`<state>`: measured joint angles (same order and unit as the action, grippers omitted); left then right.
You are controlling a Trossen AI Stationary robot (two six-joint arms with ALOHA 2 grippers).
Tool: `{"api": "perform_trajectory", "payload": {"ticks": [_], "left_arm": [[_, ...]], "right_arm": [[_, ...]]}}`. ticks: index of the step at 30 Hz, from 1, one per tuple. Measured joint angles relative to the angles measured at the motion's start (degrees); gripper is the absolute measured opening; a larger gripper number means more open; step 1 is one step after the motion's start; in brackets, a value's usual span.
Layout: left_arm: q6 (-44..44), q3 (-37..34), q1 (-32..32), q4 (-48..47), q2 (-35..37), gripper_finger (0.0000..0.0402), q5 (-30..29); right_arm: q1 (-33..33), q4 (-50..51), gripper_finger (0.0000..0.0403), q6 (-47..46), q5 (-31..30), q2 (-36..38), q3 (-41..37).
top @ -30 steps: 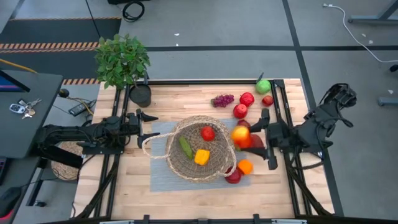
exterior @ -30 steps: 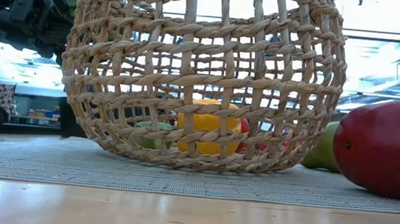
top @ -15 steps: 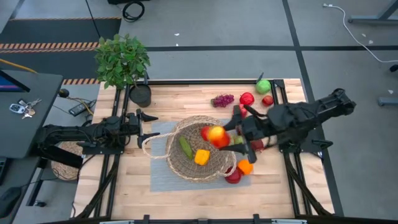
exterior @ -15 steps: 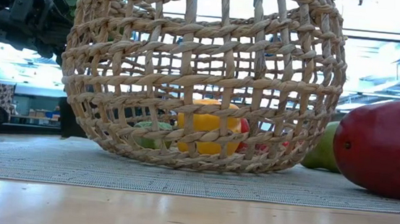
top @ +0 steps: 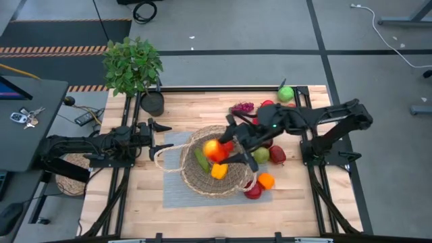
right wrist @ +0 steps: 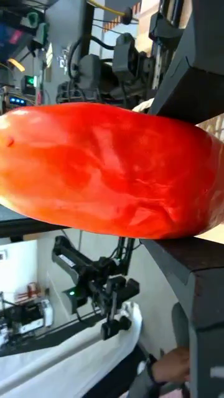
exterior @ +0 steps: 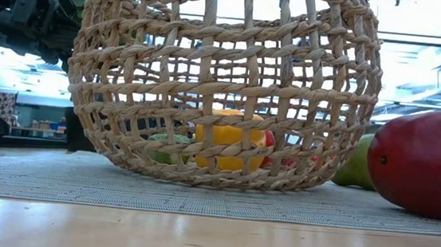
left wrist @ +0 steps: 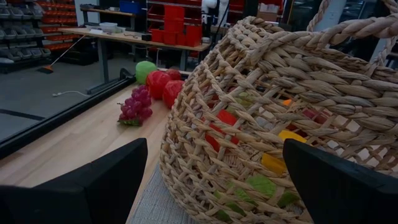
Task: Build produce basket
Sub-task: Put the red mango into the basket
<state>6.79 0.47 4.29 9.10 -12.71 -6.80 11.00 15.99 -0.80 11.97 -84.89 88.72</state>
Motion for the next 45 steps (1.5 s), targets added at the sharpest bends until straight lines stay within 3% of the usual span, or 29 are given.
{"api": "perform_trajectory", "payload": {"ticks": [9,24,30,45], "left_arm": [[0.0,0.0,0.0,0.0,0.0,0.0382,0.0],[0.0,0.0,0.0,0.0,0.0,0.0382,0.0],[0.0,0.0,0.0,0.0,0.0,0.0382,0.0],[0.0,0.0,0.0,0.0,0.0,0.0382,0.0]], "right_arm": [[1.4,13.8,0.0260,6.8,-6.8,-9.0,12.9],[2.1,18.9,0.0261,11.7,-9.5,-11.5,14.3],[2.4,22.7,0.0261,28.0,-12.5,-11.6,14.3],[3.2,22.2,0.0261,76.3,-39.0,-11.6,14.3]]}}
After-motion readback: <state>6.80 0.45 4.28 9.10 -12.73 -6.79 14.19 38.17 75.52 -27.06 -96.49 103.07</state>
